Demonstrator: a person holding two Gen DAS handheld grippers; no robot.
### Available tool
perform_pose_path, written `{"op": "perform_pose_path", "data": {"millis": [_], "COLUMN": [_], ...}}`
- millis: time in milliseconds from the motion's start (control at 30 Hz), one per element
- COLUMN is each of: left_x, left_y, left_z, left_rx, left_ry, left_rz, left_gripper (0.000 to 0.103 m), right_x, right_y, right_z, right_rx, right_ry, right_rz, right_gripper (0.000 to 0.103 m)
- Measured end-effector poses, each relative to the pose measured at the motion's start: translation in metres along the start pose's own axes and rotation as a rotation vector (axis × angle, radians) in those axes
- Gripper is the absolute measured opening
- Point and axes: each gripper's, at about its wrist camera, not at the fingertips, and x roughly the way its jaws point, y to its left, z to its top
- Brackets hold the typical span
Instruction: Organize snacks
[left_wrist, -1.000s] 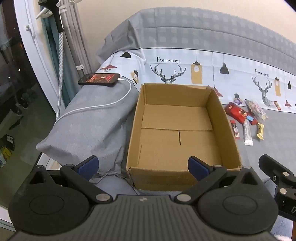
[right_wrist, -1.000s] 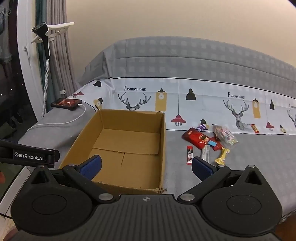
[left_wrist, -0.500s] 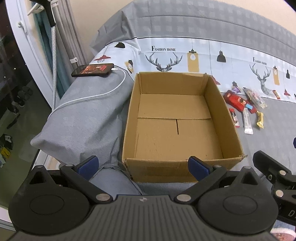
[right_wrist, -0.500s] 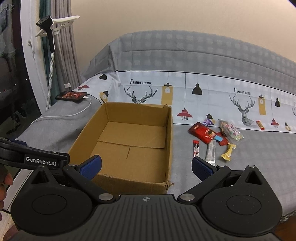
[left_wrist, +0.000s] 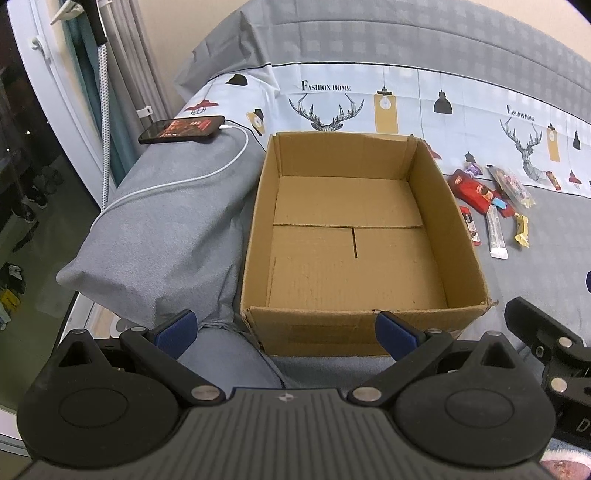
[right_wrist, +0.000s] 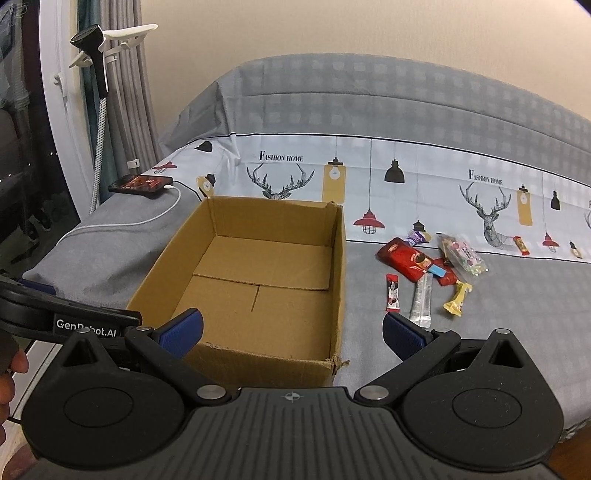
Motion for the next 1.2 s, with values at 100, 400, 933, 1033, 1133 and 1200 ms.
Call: {"op": "perform_pose_path", "data": {"millis": [100, 400, 933, 1033, 1133, 1200], "left_x": [0.0, 0.003, 0.014, 0.017, 0.021, 0.023], "left_y": [-0.001, -0.003, -0.013, -0.02, -0.03, -0.039], "left_z": [-0.001, -0.002, 0.023, 0.032, 0.041, 0.048], "left_rx": [0.006, -0.004, 0.015, 0.023, 0.034, 0.045], "left_ry": [-0.006, -0.012, -0.014, -0.011, -0.017, -0.022], "left_rz": [0.005, -0.012, -0.003, -0.009, -0.014, -0.018], "left_gripper": [0.103, 0.103, 0.103, 0.103, 0.103, 0.103], "right_x": [0.0, 0.002, 0.014, 0.021, 0.028, 0.033], "right_y": [0.0, -0.003, -0.03, -0.046, -0.063, -0.075], "right_z": [-0.001, -0.003, 0.002, 0.003, 0.002, 0.001], "right_rx": [0.001, 0.016, 0.089, 0.125, 0.166, 0.188], "right_ry": [0.002, 0.012, -0.03, -0.024, -0.021, -0.021], "right_rz": [0.005, 0.005, 0.02, -0.001, -0.025, -0.038], "right_gripper": [0.103, 0.103, 0.103, 0.103, 0.103, 0.103]}}
